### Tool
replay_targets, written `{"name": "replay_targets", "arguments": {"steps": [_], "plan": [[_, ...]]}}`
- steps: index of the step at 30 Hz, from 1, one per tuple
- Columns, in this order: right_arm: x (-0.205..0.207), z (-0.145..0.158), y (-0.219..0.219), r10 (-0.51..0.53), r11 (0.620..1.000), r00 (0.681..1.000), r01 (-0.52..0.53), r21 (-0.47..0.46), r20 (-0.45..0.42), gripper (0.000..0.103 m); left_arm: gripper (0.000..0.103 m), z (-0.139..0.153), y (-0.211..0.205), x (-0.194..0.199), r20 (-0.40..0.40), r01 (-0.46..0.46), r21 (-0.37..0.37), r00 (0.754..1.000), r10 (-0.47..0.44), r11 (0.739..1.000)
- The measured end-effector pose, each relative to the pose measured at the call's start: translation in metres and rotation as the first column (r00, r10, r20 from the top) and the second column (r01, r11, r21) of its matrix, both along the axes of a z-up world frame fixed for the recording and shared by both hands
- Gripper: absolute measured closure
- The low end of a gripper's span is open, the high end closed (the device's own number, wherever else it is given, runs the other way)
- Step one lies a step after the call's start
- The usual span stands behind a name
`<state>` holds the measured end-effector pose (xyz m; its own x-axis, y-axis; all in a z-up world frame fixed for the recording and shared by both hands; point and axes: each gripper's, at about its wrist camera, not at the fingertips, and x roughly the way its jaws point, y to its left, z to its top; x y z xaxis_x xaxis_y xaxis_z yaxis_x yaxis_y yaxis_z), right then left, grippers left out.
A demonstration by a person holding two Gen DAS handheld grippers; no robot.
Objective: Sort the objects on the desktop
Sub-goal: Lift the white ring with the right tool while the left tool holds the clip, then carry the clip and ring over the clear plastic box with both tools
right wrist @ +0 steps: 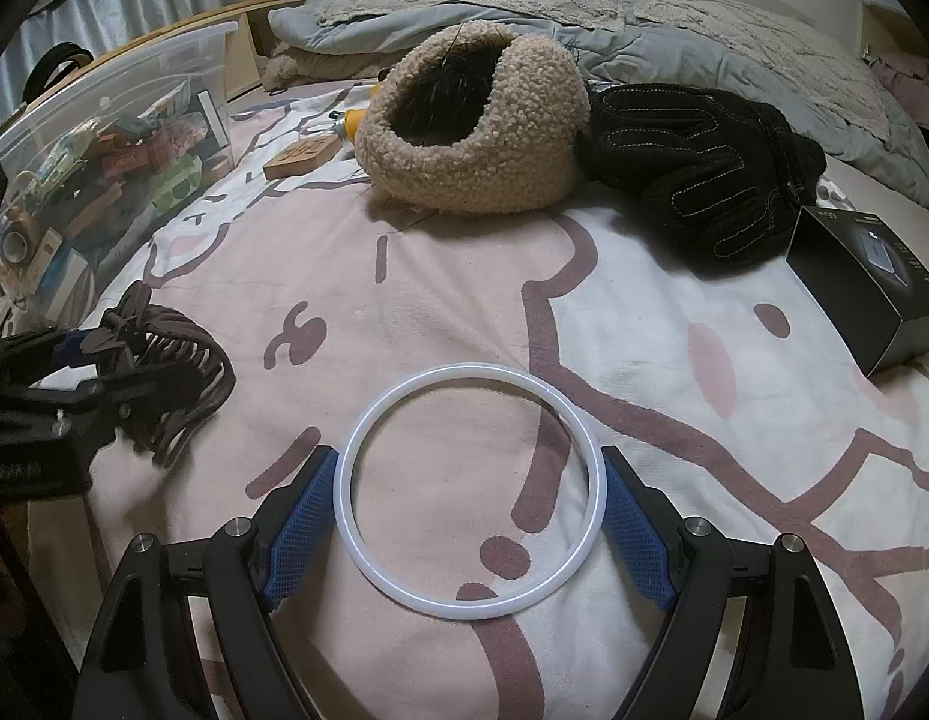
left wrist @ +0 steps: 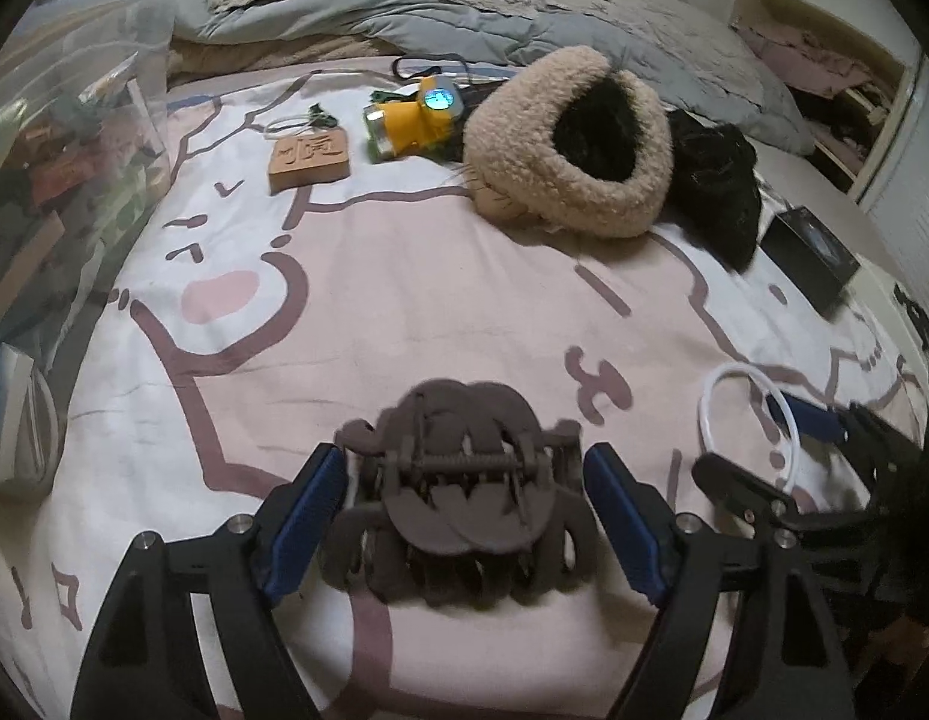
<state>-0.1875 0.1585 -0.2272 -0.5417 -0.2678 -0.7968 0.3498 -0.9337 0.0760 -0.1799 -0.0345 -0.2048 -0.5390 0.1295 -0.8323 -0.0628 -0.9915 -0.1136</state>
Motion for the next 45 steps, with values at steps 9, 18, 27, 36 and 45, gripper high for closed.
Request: {"name": "replay_targets", "arguments": {"steps": [9, 18, 27, 36, 45], "plan": [[0.000, -0.001, -0.001, 0.001, 1.000, 1.000, -0.001, 0.003, 0.000, 0.018, 0.018, -0.004, -0.004, -0.005, 0.038, -0.031, 0.029, 0.999, 0.030, 0.999], [0.000, 0.003, -0.001, -0.007, 1.000, 1.000, 0.007, -0.008, 0.000, 0.019, 0.020, 0.005, -0.011, 0.004, -0.006, -0.063, 0.040, 0.998, 0.063, 0.997], [0.001, 0.014, 0.004, -0.021, 0.999, 0.999, 0.020, -0.037, -0.025, 0.019, 0.020, 0.020, -0.013, 0.010, -0.055, -0.064, 0.059, 0.996, 0.067, 0.996], [0.006, 0.053, 0.011, -0.028, 0.994, 0.995, 0.016, -0.112, -0.101, 0.019, 0.020, 0.055, -0.012, 0.019, -0.113, -0.052, 0.074, 0.992, 0.060, 0.996], [0.009, 0.105, 0.007, -0.008, 0.984, 0.981, -0.026, -0.178, -0.192, 0.019, 0.020, 0.113, -0.034, 0.026, -0.224, -0.049, 0.088, 0.972, 0.067, 0.995]]}}
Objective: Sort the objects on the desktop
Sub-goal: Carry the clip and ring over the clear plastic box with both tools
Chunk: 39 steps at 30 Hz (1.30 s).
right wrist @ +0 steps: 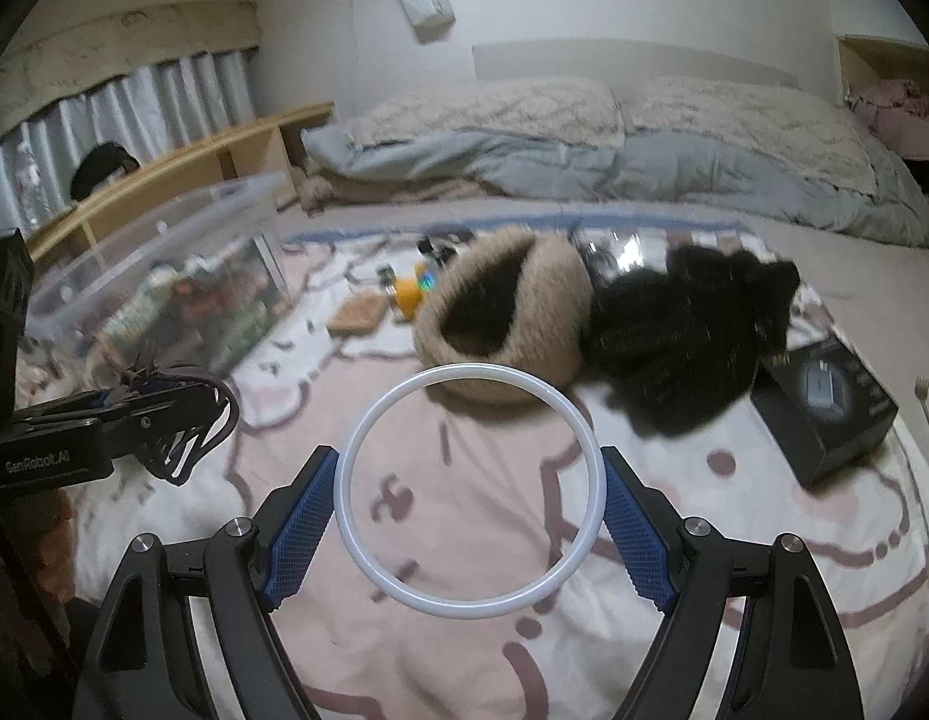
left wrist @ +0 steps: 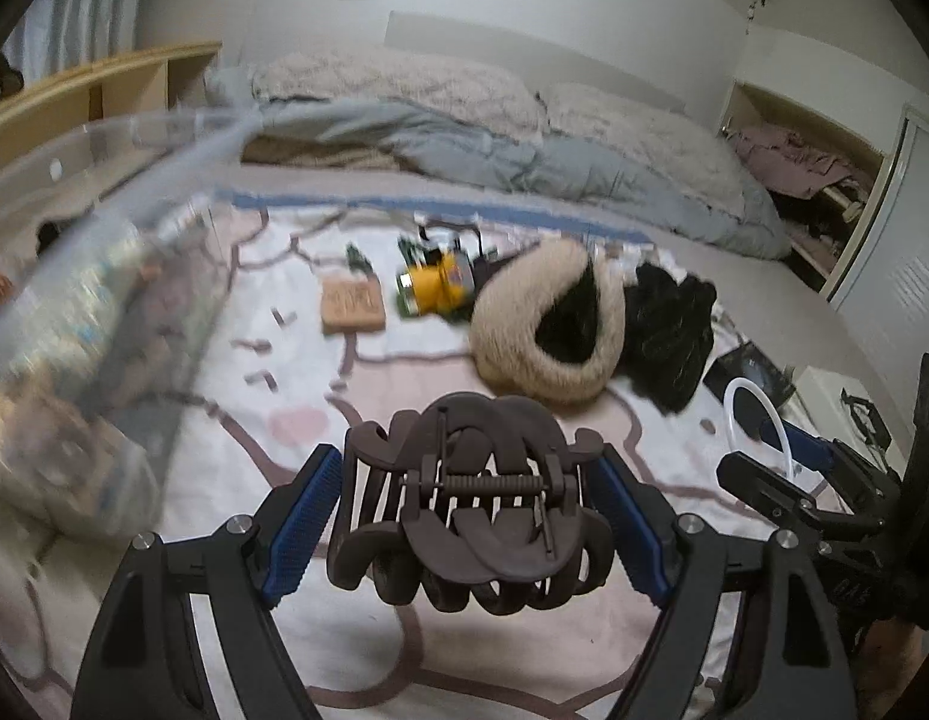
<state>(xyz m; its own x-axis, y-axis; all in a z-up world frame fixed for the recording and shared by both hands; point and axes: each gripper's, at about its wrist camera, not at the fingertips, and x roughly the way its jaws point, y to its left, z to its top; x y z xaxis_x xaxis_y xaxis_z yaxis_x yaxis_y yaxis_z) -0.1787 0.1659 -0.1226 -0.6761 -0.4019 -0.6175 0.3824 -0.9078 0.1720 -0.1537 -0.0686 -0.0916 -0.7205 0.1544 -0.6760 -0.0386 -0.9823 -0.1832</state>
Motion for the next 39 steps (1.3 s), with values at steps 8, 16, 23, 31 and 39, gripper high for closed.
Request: {"name": "replay_targets", "arguments": {"steps": [8, 16, 23, 31, 39], "plan": [[0.000, 0.053, -0.025, 0.078, 0.995, 0.994, -0.083, -0.060, -0.079, 0.019, 0.020, 0.058, -0.045, 0.007, -0.088, -0.041, -0.014, 0.995, 0.040, 0.999], [0.001, 0.096, -0.070, 0.169, 0.980, 0.975, -0.183, -0.084, -0.146, 0.019, 0.020, 0.101, -0.126, 0.008, -0.129, -0.194, -0.032, 0.974, 0.189, 0.980], [-0.002, 0.109, -0.111, 0.228, 0.964, 0.962, -0.245, -0.100, -0.151, 0.019, 0.020, 0.112, -0.193, -0.002, -0.116, -0.354, -0.066, 0.931, 0.345, 0.933], [-0.006, 0.110, -0.153, 0.276, 0.953, 0.953, -0.289, -0.094, -0.126, 0.019, 0.020, 0.087, -0.243, -0.022, -0.020, -0.428, -0.113, 0.903, 0.428, 0.897], [-0.008, 0.111, -0.181, 0.307, 0.944, 0.946, -0.316, -0.097, -0.102, 0.019, 0.017, 0.069, -0.268, -0.033, 0.033, -0.493, -0.130, 0.865, 0.500, 0.860]]}}
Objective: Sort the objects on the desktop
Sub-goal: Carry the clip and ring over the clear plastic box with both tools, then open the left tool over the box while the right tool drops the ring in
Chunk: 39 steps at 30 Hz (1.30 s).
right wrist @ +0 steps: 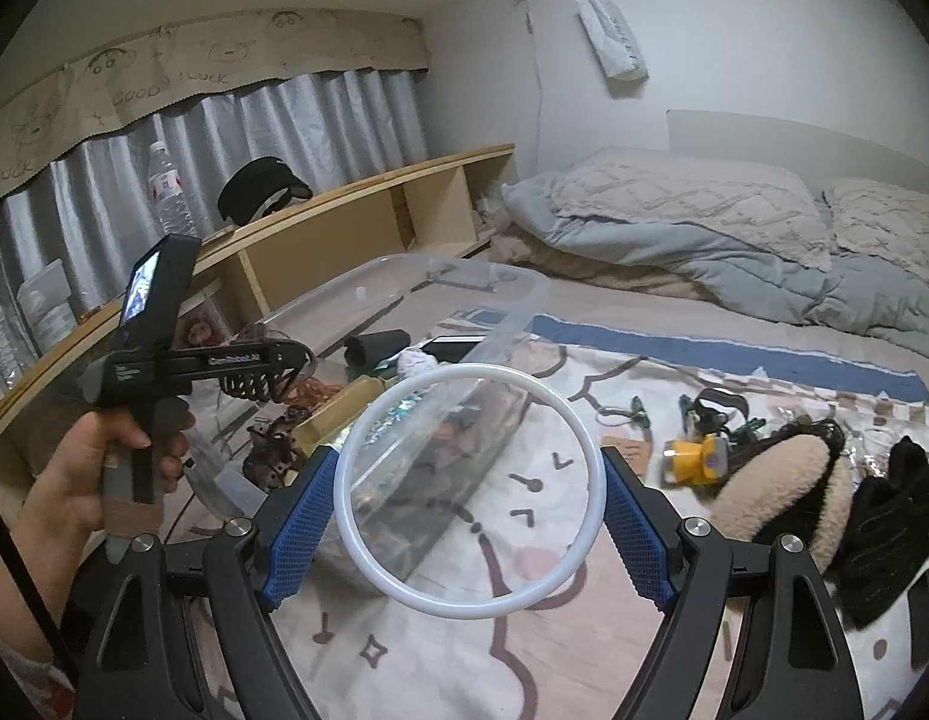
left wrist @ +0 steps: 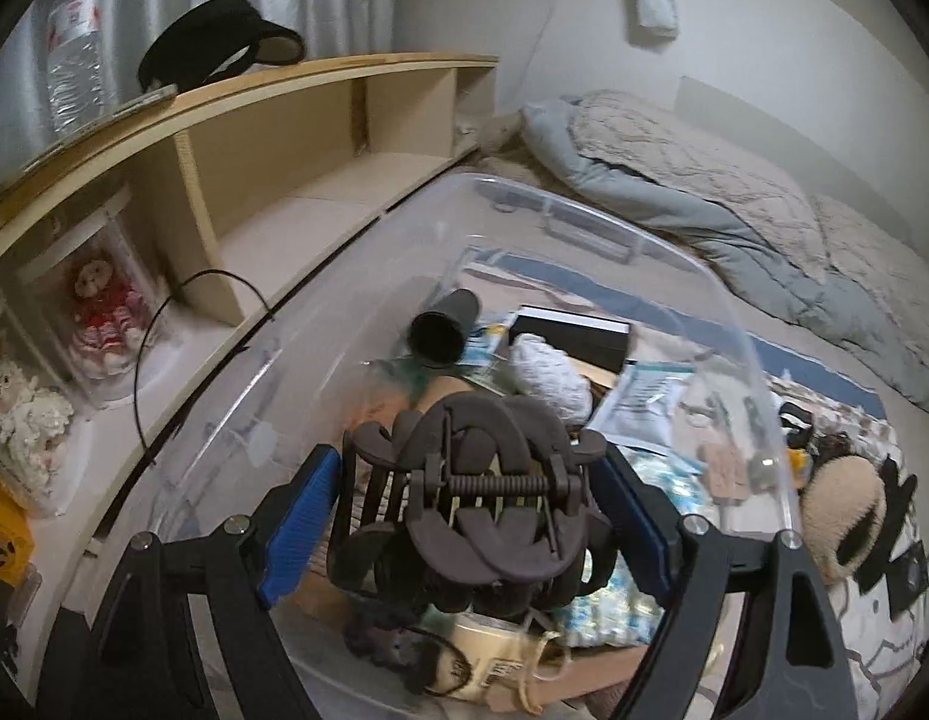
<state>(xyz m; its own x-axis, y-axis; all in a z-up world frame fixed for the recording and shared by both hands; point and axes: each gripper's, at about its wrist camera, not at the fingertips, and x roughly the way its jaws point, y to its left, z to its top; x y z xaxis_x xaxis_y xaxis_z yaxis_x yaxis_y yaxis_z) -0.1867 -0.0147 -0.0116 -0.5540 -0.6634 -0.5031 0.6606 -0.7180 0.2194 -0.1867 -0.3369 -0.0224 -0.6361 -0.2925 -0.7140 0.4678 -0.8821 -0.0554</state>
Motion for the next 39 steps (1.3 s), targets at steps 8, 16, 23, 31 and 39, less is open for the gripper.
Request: {"name": "replay_targets", "arguments": {"steps": [8, 16, 23, 31, 39], "plan": [[-0.002, 0.005, -0.022, 0.025, 1.000, 1.000, -0.025, 0.006, 0.006, 0.019, 0.000, 0.008, 0.010, 0.023, -0.054, 0.027, -0.142, 0.998, -0.035, 0.989], [-0.010, 0.010, -0.053, 0.056, 0.998, 0.998, -0.057, 0.020, 0.025, 0.019, 0.000, 0.010, 0.007, 0.056, -0.120, 0.051, -0.109, 0.991, -0.064, 0.993], [-0.015, 0.013, -0.100, 0.106, 0.992, 0.994, -0.108, 0.059, 0.040, 0.018, 0.000, 0.017, -0.005, 0.082, -0.168, 0.059, -0.097, 0.983, -0.074, 0.994], [-0.020, -0.004, -0.162, 0.178, 0.979, 0.971, -0.191, 0.074, 0.158, 0.019, 0.000, 0.023, -0.030, 0.118, -0.223, 0.010, -0.073, 0.974, -0.026, 0.997], [-0.021, -0.018, -0.210, 0.193, 0.971, 0.947, -0.222, 0.091, 0.257, 0.019, 0.000, 0.020, -0.045, 0.132, -0.214, -0.005, -0.073, 0.977, -0.011, 0.997]]}}
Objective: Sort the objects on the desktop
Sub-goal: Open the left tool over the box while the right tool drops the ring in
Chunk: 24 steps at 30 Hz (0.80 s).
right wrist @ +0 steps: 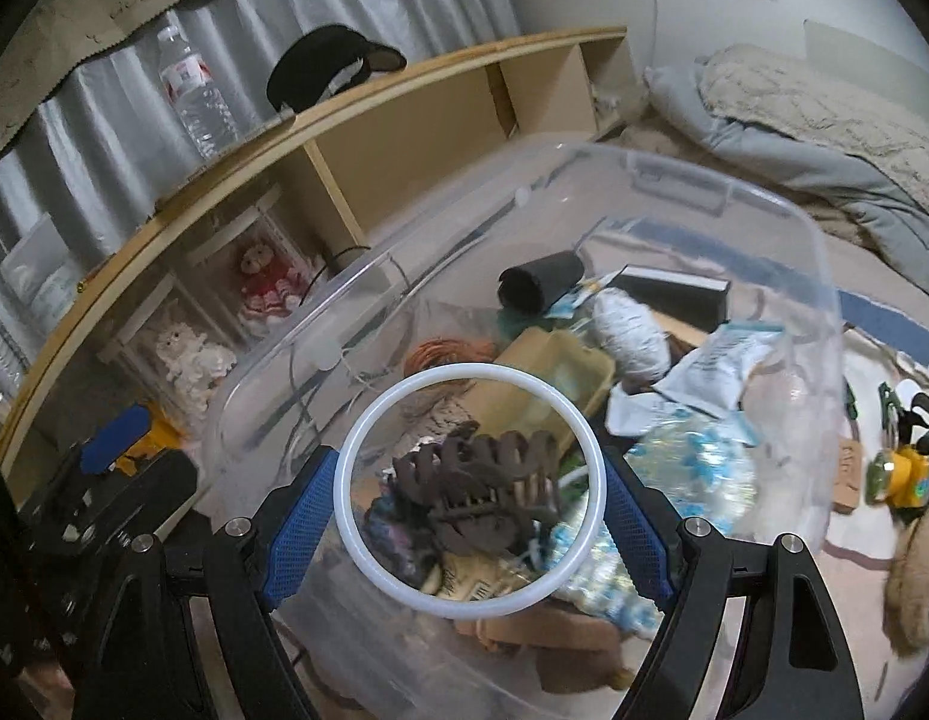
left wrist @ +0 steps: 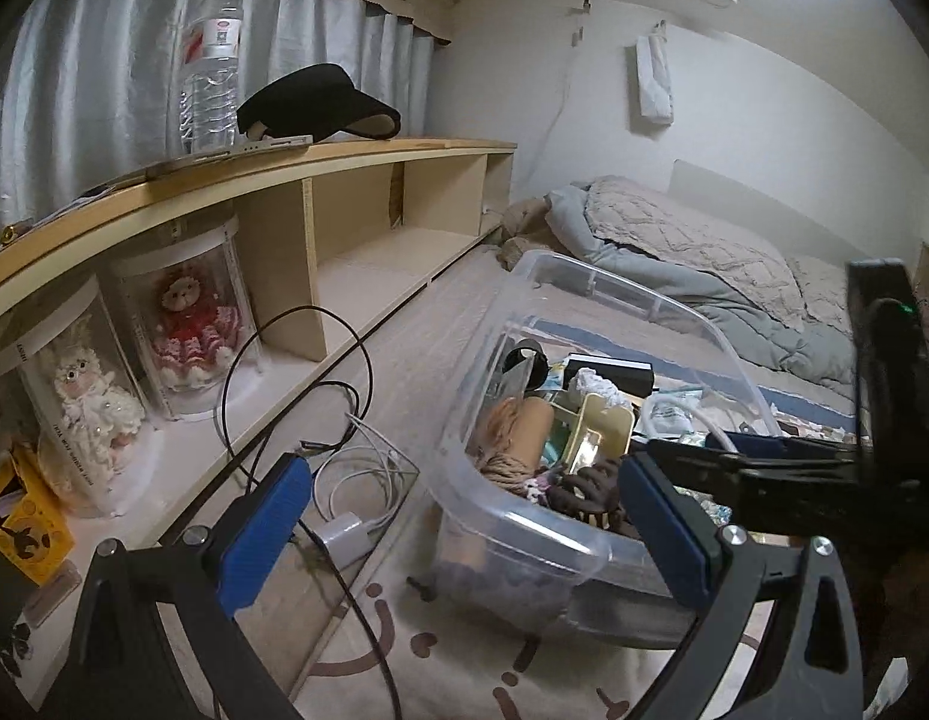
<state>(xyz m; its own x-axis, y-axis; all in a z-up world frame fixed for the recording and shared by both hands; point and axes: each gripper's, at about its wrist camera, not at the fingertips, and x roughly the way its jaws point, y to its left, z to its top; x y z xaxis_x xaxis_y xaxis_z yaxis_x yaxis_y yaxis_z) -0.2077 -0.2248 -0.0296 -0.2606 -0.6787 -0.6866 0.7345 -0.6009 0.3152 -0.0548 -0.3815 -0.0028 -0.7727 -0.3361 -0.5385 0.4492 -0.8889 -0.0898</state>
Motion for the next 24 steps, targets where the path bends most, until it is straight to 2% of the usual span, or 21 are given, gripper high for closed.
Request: {"name": "replay_targets", "arguments": {"steps": [6, 8, 9, 10, 12, 16, 20, 24], "plan": [[-0.005, -0.011, -0.013, 0.021, 1.000, 0.993, -0.021, 0.002, 0.113, 0.019, 0.000, -0.001, -0.004, 0.004, -0.011, 0.000, 0.012, 1.000, 0.000, 1.000], [-0.004, -0.014, -0.016, 0.025, 0.999, 0.991, -0.030, 0.031, 0.134, 0.017, 0.000, 0.000, -0.005, 0.006, -0.015, -0.001, 0.012, 1.000, 0.001, 1.000], [-0.003, -0.017, -0.018, 0.022, 0.998, 0.990, -0.029, 0.051, 0.139, 0.007, 0.000, -0.001, -0.006, 0.006, -0.015, -0.002, 0.012, 1.000, 0.002, 1.000], [-0.003, -0.019, -0.018, 0.012, 0.997, 0.990, -0.021, 0.067, 0.143, 0.003, 0.000, -0.001, -0.006, 0.006, -0.016, -0.002, 0.013, 1.000, 0.003, 1.000], [-0.003, -0.020, -0.016, -0.004, 0.998, 0.987, -0.005, 0.059, 0.159, 0.000, 0.000, -0.001, -0.007, 0.007, -0.015, -0.001, 0.013, 1.000, 0.002, 1.000], [-0.005, -0.017, -0.006, -0.034, 0.999, 0.987, 0.029, 0.036, 0.156, 0.000, 0.000, -0.001, -0.006, 0.008, -0.014, 0.007, 0.012, 1.000, -0.007, 1.000], [-0.002, -0.012, 0.002, -0.018, 1.000, 0.986, 0.020, -0.010, 0.164, 0.000, 0.000, -0.001, -0.005, 0.008, -0.011, 0.011, 0.017, 1.000, -0.011, 1.000], [0.005, -0.001, 0.006, -0.010, 1.000, 0.994, 0.013, -0.026, 0.104, 0.000, 0.000, 0.001, -0.003, 0.009, -0.018, 0.014, 0.022, 1.000, -0.014, 1.000]]}}
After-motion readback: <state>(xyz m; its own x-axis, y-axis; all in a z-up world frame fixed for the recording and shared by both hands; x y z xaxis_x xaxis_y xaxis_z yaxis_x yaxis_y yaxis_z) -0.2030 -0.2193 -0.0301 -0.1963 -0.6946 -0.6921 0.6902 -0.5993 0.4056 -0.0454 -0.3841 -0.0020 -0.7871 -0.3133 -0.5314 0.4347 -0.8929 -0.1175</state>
